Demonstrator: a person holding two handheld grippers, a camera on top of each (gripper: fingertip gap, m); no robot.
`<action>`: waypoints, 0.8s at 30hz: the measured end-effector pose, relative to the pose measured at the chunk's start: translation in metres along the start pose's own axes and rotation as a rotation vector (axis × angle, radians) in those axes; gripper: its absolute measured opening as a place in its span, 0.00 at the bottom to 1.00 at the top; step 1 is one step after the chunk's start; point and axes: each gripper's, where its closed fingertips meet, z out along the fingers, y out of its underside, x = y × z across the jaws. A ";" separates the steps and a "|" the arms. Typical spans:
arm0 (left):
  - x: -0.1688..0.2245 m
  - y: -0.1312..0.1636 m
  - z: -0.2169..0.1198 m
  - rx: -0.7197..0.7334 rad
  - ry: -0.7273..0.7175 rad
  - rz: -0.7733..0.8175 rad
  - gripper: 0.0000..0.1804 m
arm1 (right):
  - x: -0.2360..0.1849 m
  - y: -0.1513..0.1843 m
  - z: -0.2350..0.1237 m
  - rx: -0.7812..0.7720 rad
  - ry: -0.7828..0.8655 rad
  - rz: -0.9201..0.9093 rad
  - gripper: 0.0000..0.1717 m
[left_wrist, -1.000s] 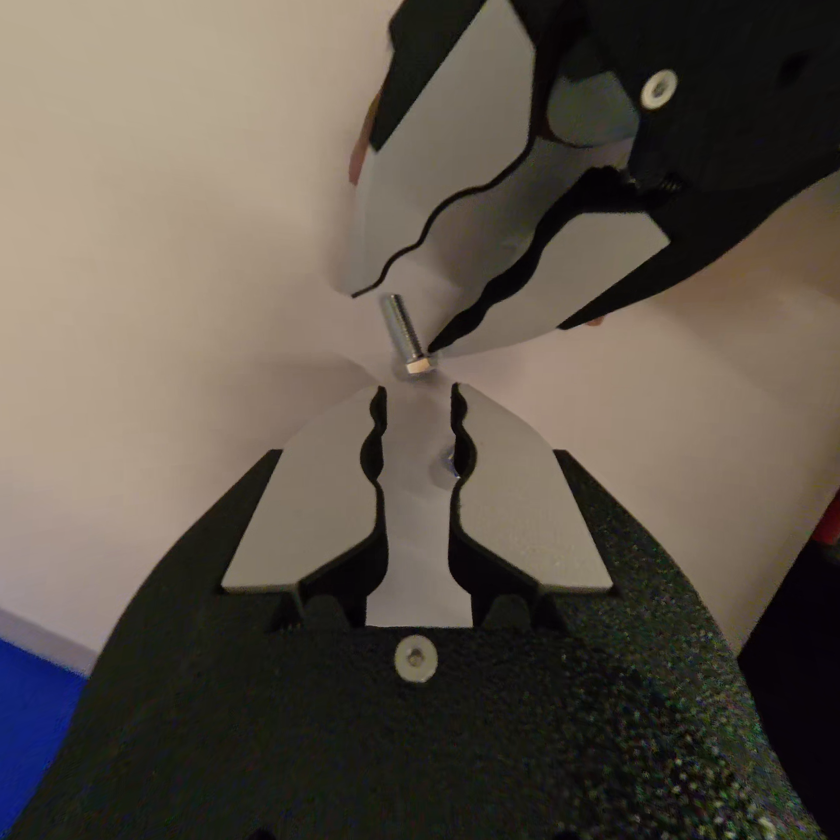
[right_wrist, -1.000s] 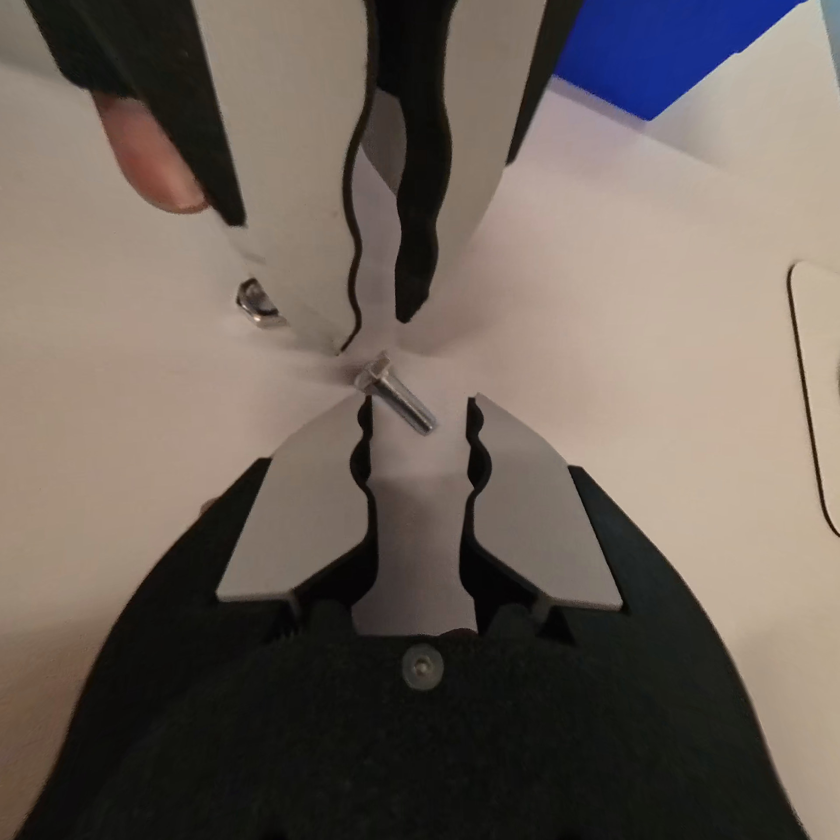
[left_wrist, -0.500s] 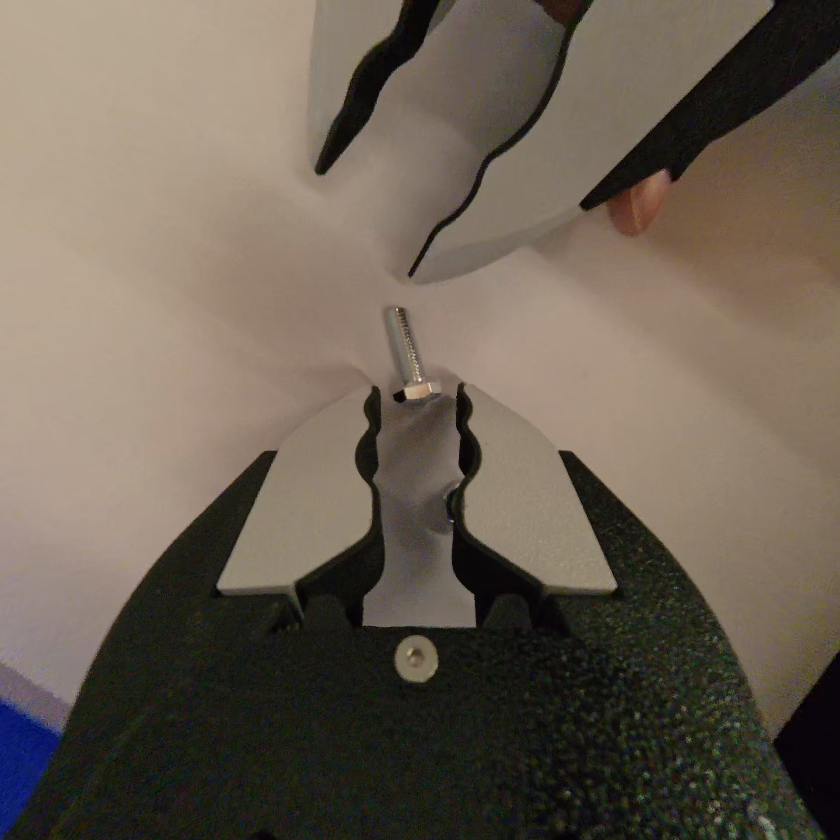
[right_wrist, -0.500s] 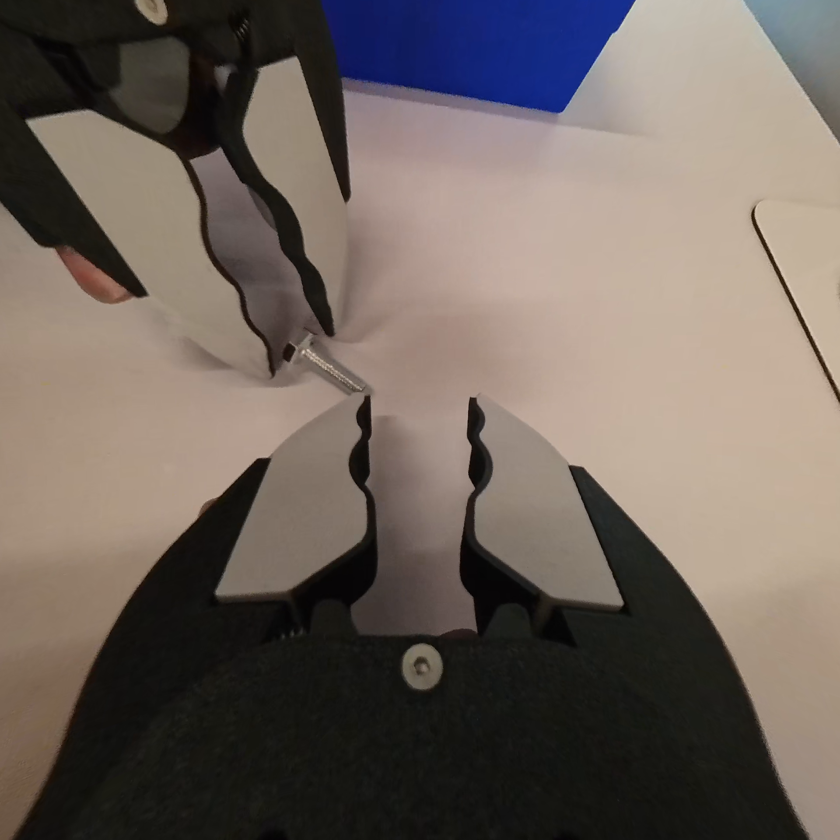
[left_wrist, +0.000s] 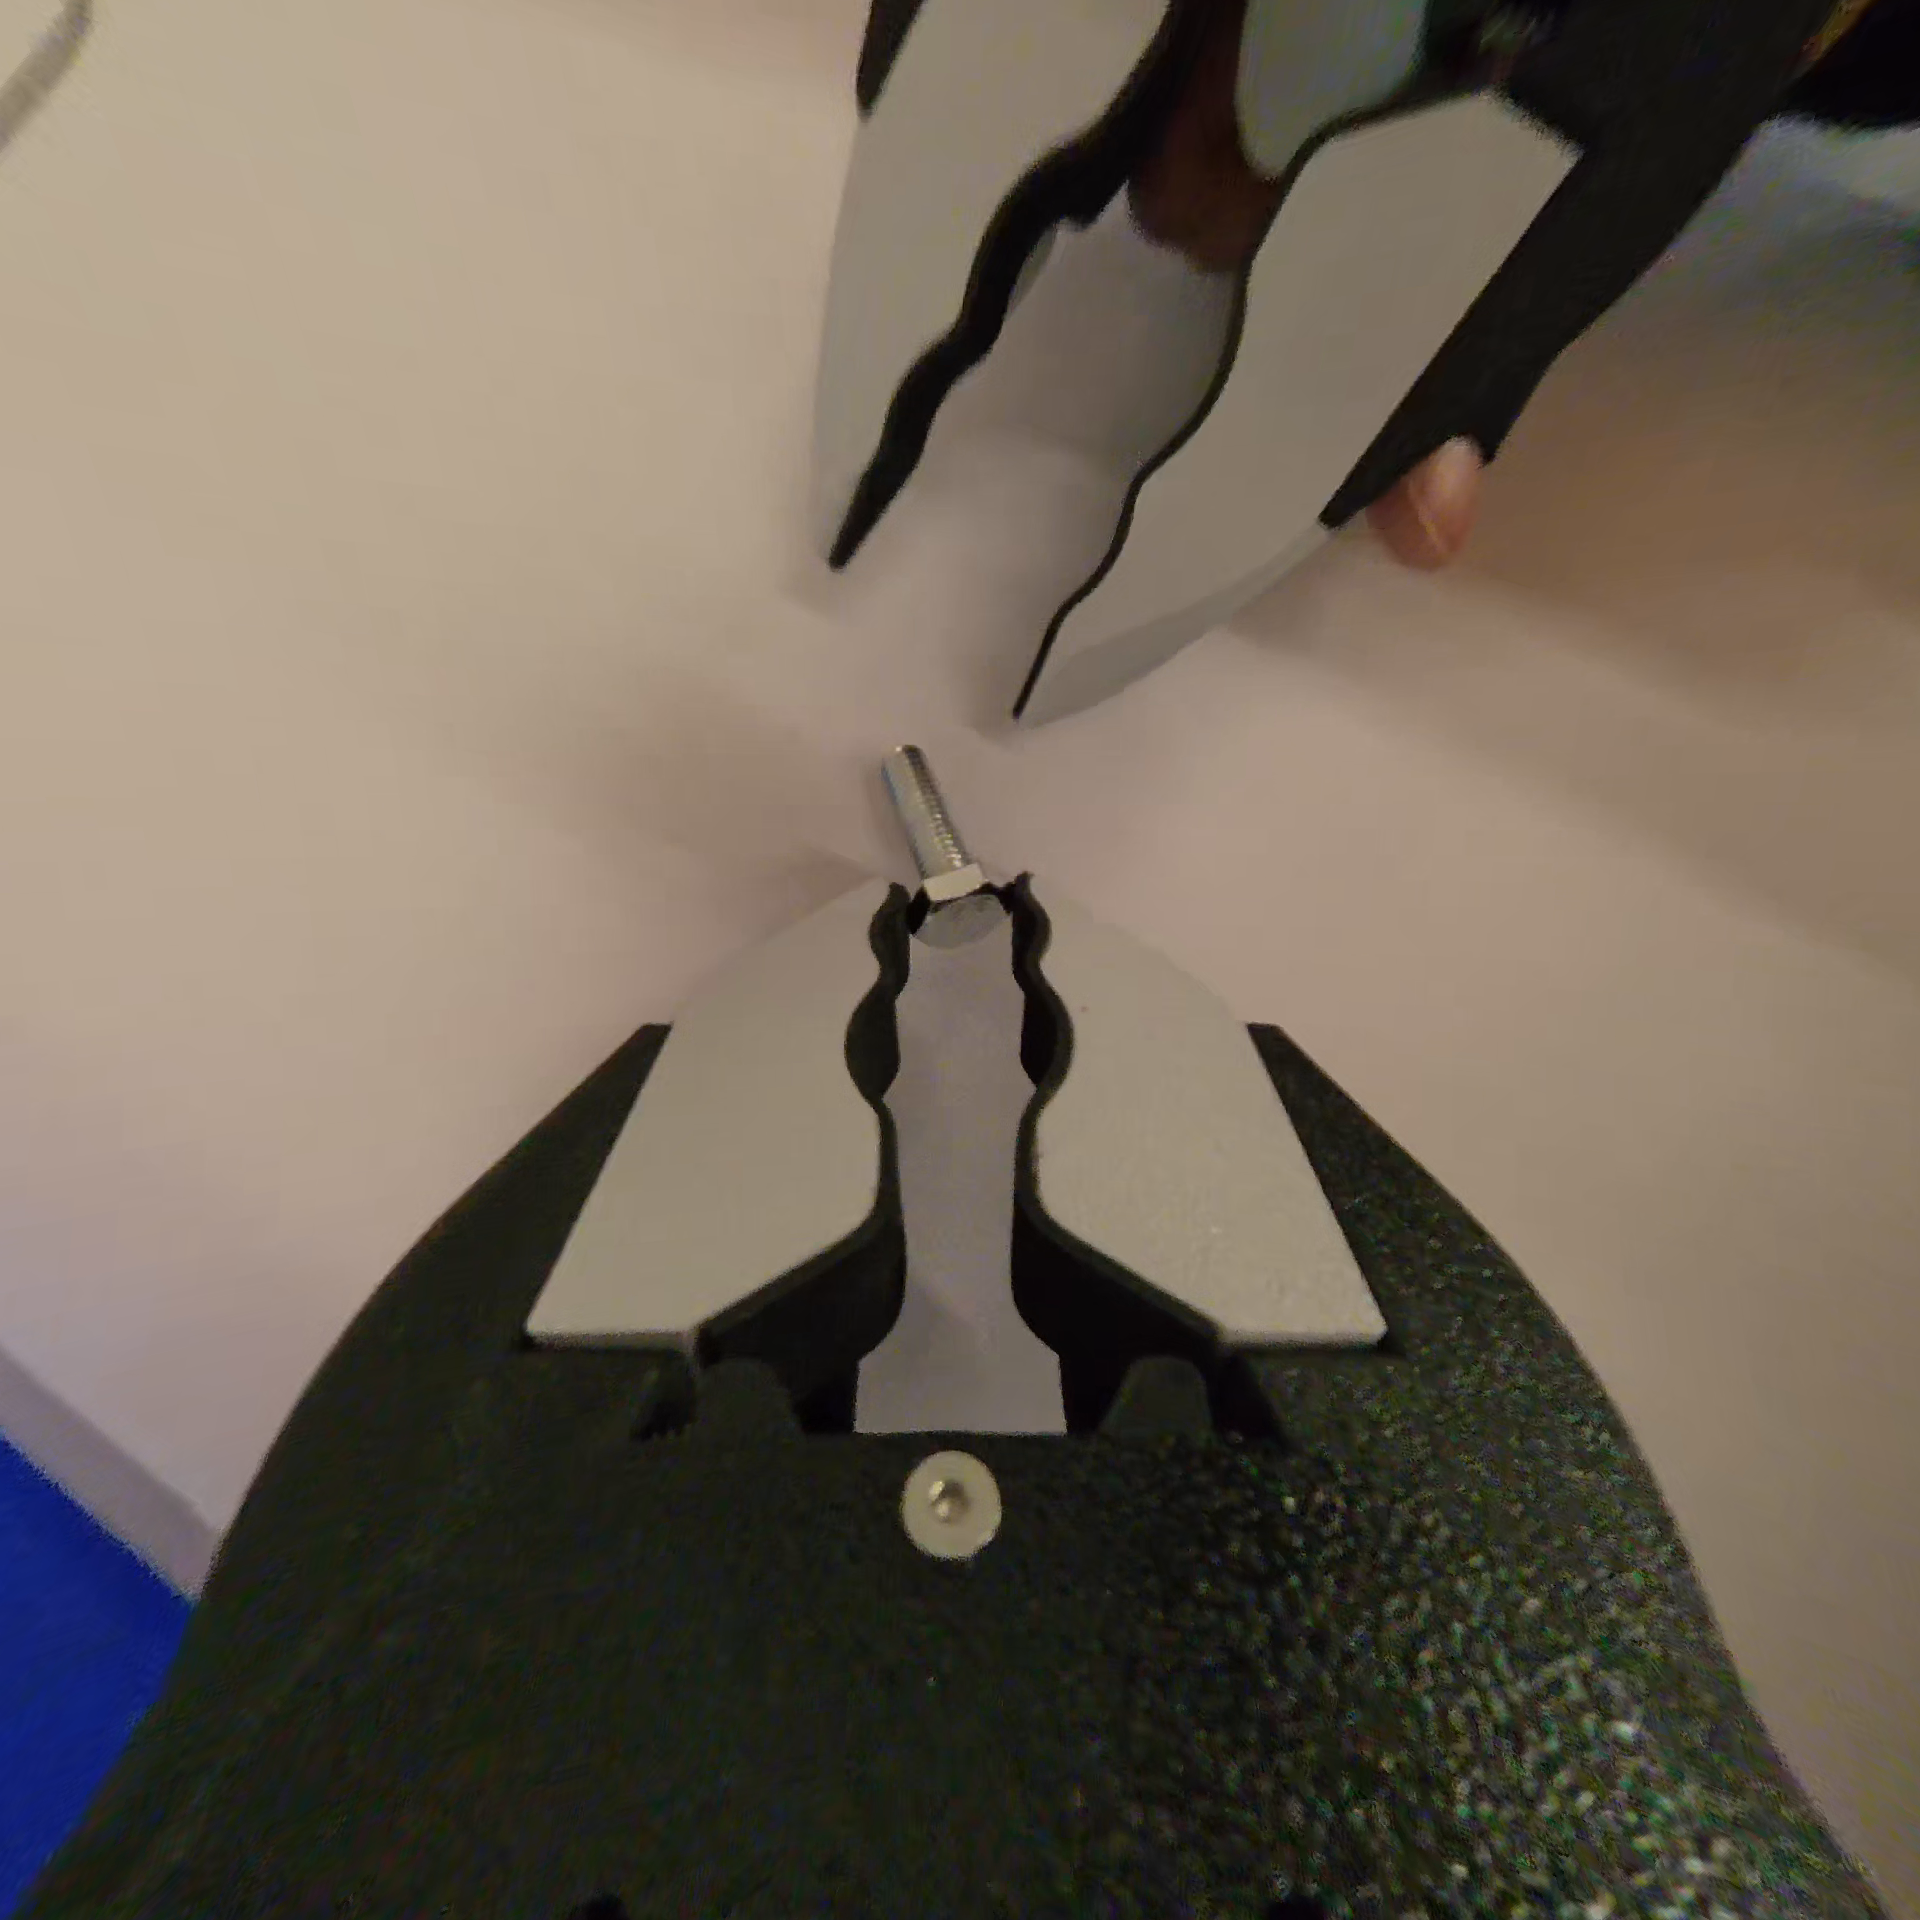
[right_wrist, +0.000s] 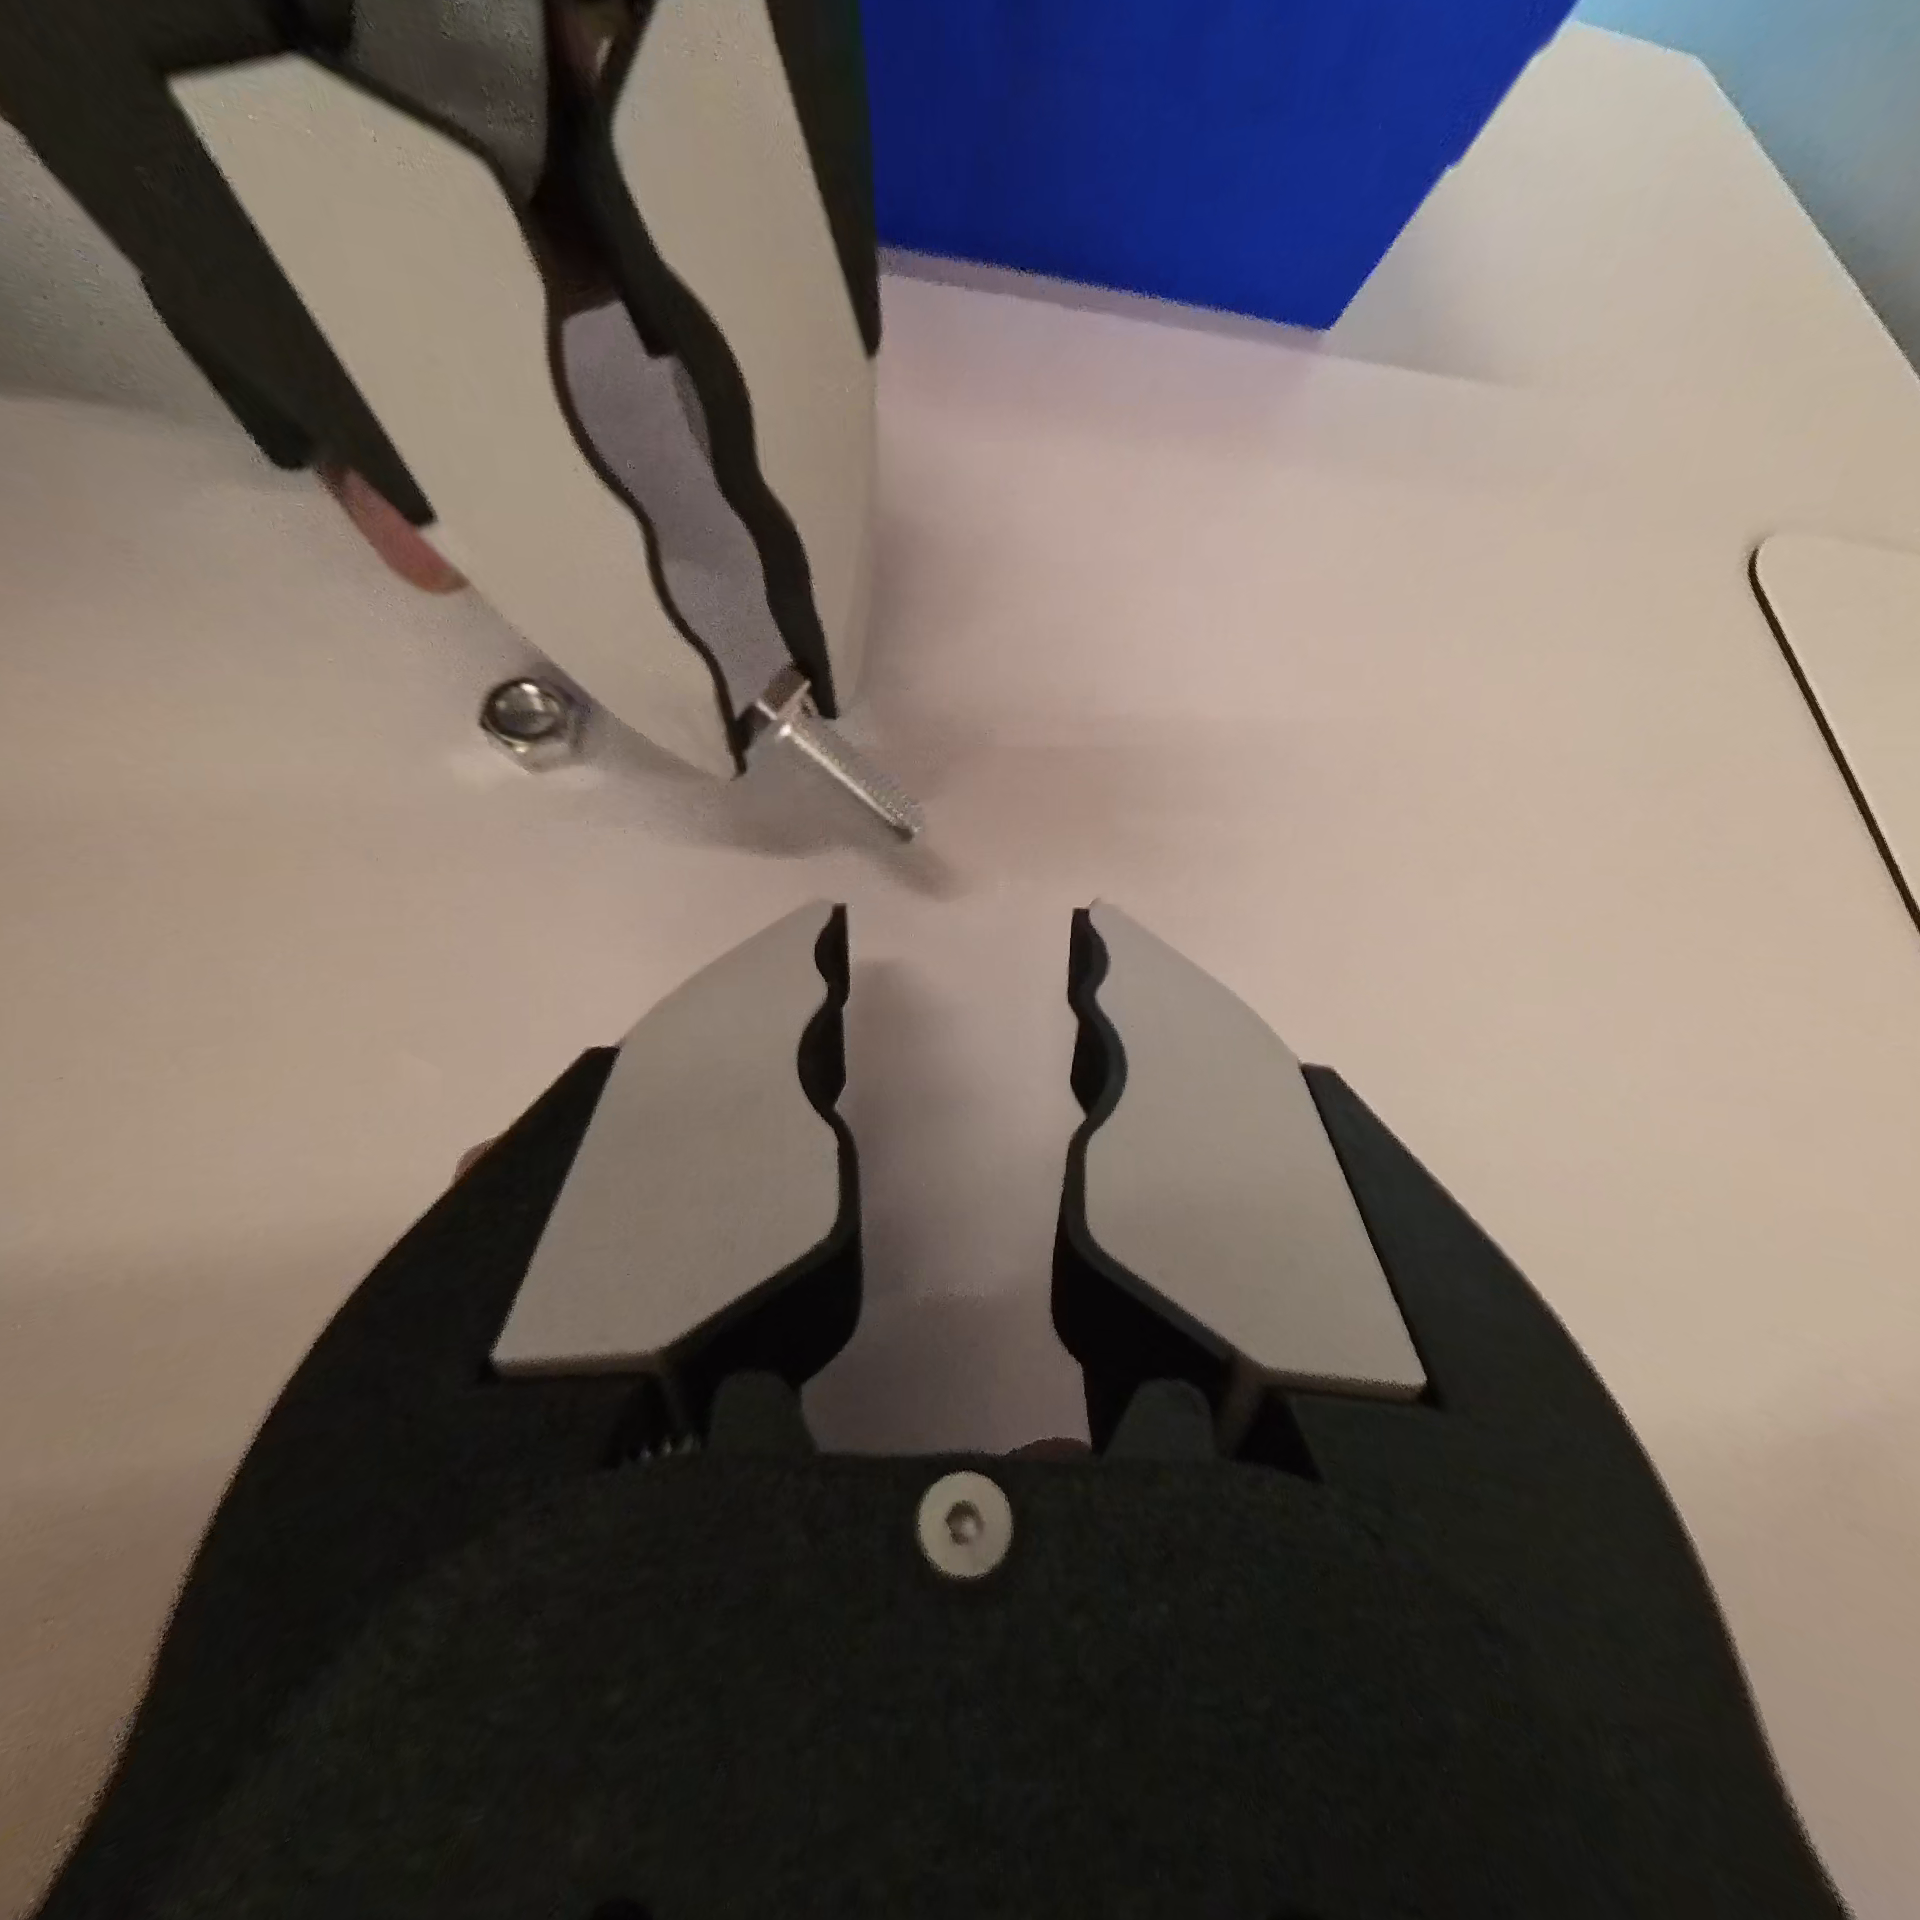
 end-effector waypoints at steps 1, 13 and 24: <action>-0.002 -0.003 -0.004 0.038 -0.007 -0.003 0.10 | -0.002 -0.003 0.000 0.017 -0.008 0.002 0.24; 0.019 -0.047 -0.046 0.577 -0.019 0.202 0.10 | -0.038 -0.048 -0.028 0.344 -0.408 0.284 0.24; 0.029 -0.046 -0.040 0.618 0.038 0.282 0.10 | -0.044 -0.061 -0.042 0.455 -0.501 0.322 0.15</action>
